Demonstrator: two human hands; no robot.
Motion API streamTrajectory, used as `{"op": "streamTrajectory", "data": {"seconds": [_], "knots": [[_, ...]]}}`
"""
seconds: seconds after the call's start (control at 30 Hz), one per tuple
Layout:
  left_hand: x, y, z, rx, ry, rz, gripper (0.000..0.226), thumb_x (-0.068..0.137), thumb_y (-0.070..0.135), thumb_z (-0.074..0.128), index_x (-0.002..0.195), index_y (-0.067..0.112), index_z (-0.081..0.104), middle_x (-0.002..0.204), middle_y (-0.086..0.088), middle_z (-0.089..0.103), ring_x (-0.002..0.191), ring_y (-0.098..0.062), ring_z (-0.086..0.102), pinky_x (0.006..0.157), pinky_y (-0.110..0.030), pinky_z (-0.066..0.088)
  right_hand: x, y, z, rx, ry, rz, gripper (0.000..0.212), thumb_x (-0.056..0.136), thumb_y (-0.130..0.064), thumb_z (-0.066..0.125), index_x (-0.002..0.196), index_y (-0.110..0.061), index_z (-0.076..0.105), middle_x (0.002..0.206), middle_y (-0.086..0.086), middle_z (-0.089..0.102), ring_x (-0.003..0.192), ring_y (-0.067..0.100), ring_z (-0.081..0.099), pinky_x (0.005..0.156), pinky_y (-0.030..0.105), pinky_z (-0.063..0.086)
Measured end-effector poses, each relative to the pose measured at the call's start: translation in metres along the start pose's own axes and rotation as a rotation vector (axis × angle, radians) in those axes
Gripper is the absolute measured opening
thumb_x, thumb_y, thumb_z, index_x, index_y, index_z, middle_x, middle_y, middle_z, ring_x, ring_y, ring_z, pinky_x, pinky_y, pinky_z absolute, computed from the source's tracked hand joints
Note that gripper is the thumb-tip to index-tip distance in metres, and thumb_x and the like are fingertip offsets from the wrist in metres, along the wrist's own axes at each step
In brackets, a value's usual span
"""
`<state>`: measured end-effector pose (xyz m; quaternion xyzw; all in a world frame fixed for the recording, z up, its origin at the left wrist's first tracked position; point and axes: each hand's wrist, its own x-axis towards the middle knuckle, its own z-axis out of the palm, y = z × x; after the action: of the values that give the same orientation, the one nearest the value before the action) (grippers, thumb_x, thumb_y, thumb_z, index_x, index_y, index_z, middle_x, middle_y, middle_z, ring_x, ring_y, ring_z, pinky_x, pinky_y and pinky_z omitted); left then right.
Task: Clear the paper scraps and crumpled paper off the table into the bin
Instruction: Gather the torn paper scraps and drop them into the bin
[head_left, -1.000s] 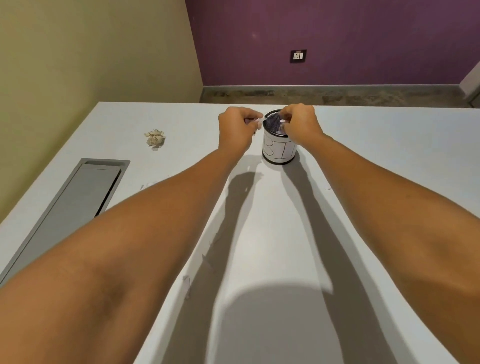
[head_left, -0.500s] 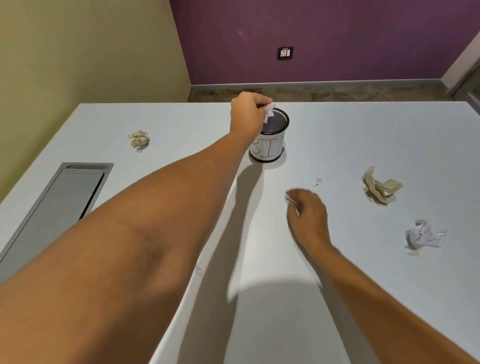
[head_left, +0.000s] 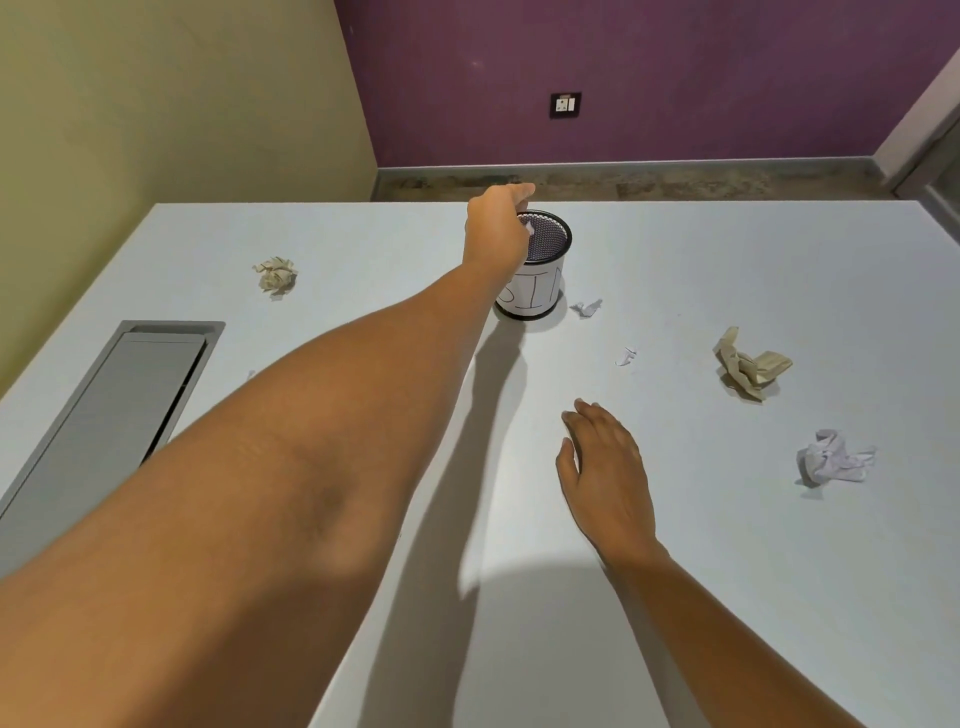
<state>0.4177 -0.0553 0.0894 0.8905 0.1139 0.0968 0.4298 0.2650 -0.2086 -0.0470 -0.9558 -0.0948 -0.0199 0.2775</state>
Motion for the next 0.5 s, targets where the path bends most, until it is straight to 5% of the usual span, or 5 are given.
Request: {"op": "streamTrajectory", "data": {"seconds": [0.23,0.5], "knots": [[-0.005,0.001,-0.001,0.006,-0.026,0.031,0.069,0.076,-0.028,0.030,0.135,0.005,0.043,0.136,-0.016,0.052,0.128,-0.026,0.047,0.109,-0.036,0.039,-0.001,-0.001,0.001,-0.055,0.018,-0.015,0.032,0.093,-0.014,0.046,0.124,-0.010,0.055,0.139,0.007,0.051,0.133,0.022,0.042,0.112,0.038,0.031],[-0.040,-0.024,-0.001,0.010,0.064,0.020,0.047,0.087,-0.011,0.040,0.130,0.006,0.051,0.134,-0.013,0.056,0.127,-0.024,0.049,0.108,-0.028,0.034,-0.002,-0.002,0.000,-0.089,0.024,-0.033,0.033,0.094,-0.014,0.045,0.124,-0.008,0.054,0.138,0.009,0.051,0.132,0.023,0.042,0.112,0.038,0.032]]}}
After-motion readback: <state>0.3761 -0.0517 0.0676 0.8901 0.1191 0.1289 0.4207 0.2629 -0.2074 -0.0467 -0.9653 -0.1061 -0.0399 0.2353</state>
